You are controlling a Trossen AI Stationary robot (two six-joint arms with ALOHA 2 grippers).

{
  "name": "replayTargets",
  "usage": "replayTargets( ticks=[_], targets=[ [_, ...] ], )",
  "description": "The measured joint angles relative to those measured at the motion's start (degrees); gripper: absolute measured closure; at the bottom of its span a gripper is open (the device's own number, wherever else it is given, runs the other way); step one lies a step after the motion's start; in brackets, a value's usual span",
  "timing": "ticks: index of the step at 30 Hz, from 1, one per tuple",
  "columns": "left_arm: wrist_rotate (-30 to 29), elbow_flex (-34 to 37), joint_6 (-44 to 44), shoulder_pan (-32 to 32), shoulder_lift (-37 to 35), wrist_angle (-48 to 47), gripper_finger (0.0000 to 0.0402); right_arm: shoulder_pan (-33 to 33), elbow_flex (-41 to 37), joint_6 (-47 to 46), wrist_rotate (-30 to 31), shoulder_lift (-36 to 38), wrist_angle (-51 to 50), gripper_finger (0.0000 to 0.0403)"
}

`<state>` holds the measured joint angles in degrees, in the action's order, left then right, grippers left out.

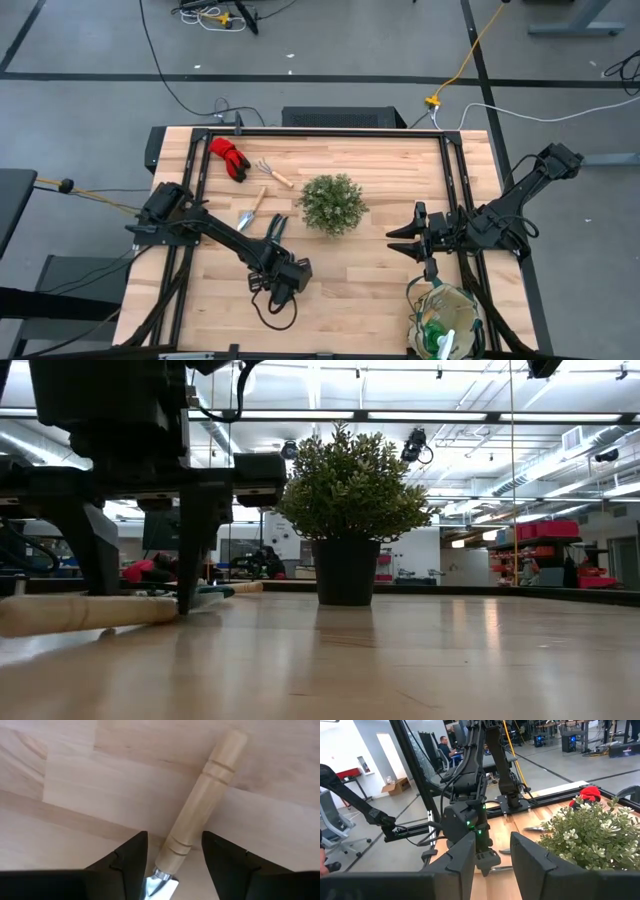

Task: Pick & Place Garden tools in Gardening bag
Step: Put the bottom hand trowel into the white gardening bag

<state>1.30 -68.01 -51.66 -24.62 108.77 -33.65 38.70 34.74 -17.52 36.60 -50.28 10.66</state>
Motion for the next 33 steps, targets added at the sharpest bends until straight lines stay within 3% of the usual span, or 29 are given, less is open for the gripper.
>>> replayTargets(
  ticks=[19, 33],
  targets=[
    [0.0, 0.0, 0.0, 0.0, 0.0, -0.9, 0.0317, 0.0, 0.0, 0.0, 0.0, 0.0, 0.0, 0.0279],
    [0.0, 0.0, 0.0, 0.0, 0.0, -0.9, 0.0331, 0.0, 0.0, 0.0, 0.0, 0.0, 0.0, 0.0279]
  ],
)
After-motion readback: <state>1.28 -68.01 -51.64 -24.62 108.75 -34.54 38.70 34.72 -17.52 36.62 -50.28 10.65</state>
